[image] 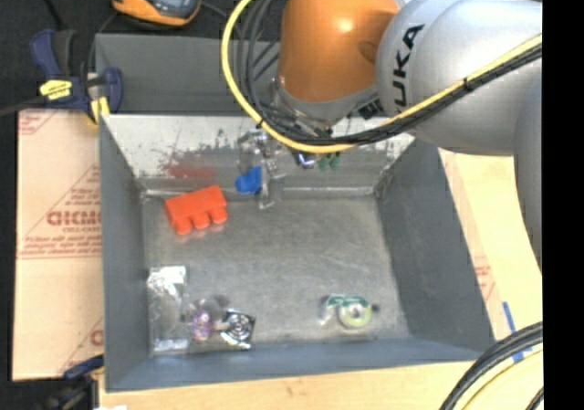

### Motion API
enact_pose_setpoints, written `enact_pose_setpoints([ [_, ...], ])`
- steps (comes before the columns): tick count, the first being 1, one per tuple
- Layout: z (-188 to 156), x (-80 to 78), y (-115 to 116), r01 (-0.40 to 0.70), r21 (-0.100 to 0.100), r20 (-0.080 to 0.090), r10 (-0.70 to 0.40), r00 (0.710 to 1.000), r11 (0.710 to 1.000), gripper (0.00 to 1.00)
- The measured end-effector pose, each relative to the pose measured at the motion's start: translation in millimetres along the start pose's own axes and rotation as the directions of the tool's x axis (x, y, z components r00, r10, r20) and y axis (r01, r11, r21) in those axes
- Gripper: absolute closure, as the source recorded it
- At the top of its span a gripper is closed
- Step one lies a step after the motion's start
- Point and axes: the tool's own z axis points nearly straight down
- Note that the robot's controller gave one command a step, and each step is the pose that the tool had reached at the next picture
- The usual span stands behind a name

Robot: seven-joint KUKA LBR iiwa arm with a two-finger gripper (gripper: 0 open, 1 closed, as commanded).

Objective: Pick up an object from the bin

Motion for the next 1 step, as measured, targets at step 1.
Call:
enact_pose_setpoints([
  [1, 5.5, 1.8, -0.1, -0.003, -0.002, -0.009, 0.003, 1.0, 1.0, 1.0],
])
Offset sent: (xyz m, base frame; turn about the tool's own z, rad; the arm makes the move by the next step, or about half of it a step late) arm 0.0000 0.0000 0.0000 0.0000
